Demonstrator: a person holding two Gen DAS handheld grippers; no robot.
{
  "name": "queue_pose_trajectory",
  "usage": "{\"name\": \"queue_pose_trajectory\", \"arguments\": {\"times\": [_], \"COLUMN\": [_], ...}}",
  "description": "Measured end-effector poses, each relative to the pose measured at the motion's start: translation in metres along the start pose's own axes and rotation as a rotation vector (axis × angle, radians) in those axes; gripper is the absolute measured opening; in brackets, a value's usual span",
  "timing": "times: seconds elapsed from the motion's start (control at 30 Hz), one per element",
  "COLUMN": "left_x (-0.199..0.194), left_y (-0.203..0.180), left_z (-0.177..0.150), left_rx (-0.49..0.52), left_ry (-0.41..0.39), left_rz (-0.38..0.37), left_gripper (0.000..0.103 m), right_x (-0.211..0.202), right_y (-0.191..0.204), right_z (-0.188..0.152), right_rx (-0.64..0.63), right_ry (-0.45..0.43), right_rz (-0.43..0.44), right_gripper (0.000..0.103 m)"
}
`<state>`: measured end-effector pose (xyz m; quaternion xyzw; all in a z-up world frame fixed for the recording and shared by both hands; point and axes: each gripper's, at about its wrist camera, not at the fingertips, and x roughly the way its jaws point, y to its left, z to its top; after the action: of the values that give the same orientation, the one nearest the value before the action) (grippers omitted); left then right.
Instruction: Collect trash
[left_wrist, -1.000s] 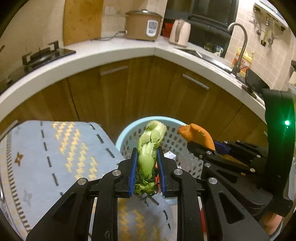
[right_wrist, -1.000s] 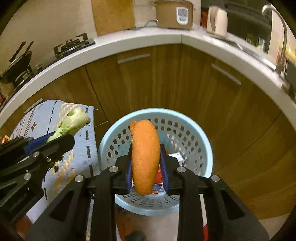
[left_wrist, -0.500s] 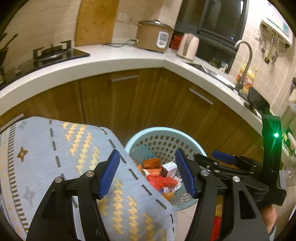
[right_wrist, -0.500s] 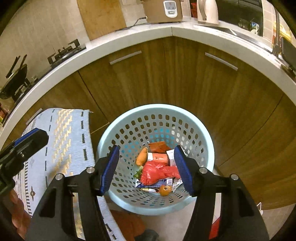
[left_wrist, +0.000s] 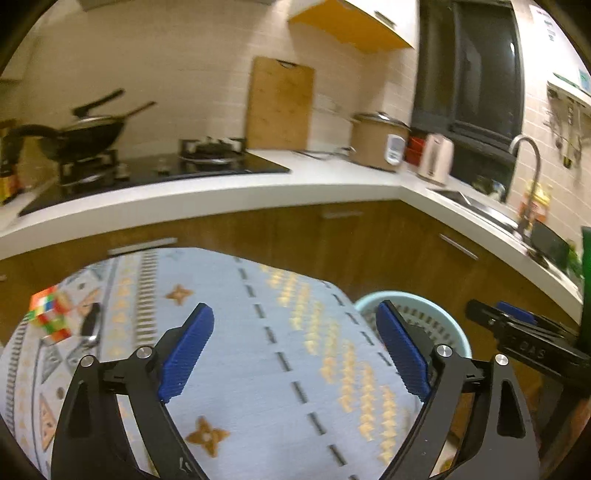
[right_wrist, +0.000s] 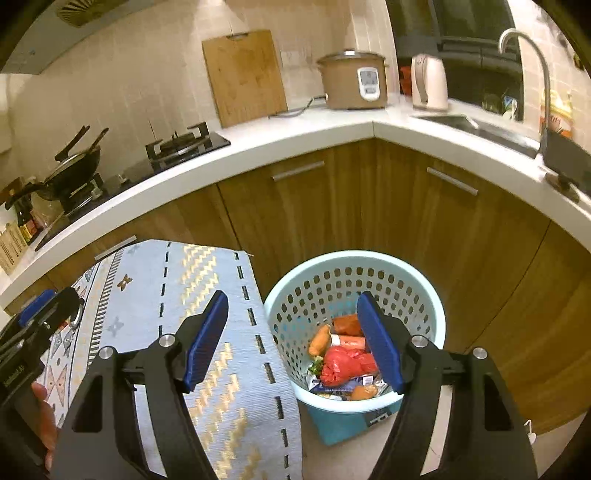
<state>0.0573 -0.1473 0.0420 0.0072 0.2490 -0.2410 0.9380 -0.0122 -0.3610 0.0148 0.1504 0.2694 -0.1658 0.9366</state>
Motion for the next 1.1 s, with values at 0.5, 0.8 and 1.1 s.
{"name": "queue_pose_trajectory", "arguments": {"times": [0.5,0.8,1.1], "left_x": [0.0,0.011,0.013], "left_y": [0.005,0.007,0.006], "left_z": [-0.04,-0.048,-0.052], "left_rx": [0.11,0.147,0.16], "left_ry": [-0.123,-0.085,-0.067], "left_rz": [0.215,0.247,0.237], "left_gripper": [0.09,0.091,0.092], "right_x": [-0.034,-0.015,-0.019], "right_y": [0.04,0.034,0.037], "right_z": [-0.029,-0.042,-0.044], "right_rx": [-0.127,-0.092,-0.1], "right_ry": [-0.185,-0.118,-0.123], "right_rz": [-0.094,-0.083,-0.091], "right_gripper": [0.069,0.069,0.069]}}
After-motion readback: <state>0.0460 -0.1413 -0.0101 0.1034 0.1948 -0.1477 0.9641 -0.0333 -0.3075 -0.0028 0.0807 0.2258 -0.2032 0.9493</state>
